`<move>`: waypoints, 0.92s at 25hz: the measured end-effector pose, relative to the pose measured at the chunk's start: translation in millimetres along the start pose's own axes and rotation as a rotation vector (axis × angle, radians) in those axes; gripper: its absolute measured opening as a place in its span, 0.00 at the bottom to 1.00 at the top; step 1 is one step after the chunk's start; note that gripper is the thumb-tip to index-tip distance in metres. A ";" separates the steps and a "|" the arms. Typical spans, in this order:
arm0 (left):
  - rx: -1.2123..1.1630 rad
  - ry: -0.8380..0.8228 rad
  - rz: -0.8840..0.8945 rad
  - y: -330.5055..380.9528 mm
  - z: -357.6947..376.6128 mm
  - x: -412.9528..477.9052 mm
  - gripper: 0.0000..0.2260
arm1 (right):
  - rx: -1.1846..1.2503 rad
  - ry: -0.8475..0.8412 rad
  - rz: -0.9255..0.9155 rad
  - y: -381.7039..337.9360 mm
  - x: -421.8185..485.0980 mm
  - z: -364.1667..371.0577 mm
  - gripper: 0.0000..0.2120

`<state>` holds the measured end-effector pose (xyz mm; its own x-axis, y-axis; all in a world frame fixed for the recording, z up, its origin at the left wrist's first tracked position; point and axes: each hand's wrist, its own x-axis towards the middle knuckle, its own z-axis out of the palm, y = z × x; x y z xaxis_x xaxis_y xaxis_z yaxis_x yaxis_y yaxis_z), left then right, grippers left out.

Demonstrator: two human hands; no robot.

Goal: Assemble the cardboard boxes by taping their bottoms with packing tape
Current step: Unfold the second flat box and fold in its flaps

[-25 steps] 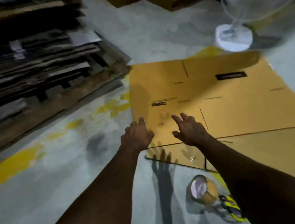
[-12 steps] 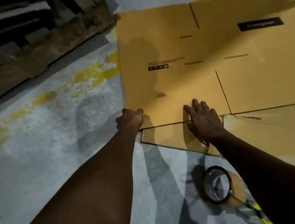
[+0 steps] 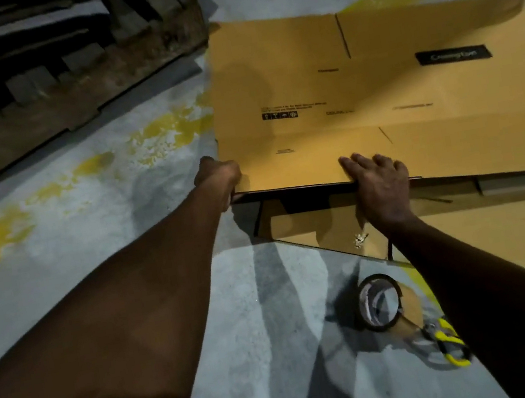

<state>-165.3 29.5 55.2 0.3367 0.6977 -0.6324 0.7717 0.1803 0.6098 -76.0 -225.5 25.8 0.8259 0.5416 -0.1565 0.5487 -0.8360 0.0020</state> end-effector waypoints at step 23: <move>1.162 0.355 1.035 61.2 -295.4 -310.2 0.07 | 0.011 0.393 -0.333 -139.2 -165.0 -337.4 0.06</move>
<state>-381.8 28.9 429.8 0.9439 0.3273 0.0439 0.3301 -0.9389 -0.0978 -244.8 -168.9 384.5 0.5941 0.7690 0.2361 0.7906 -0.6123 0.0050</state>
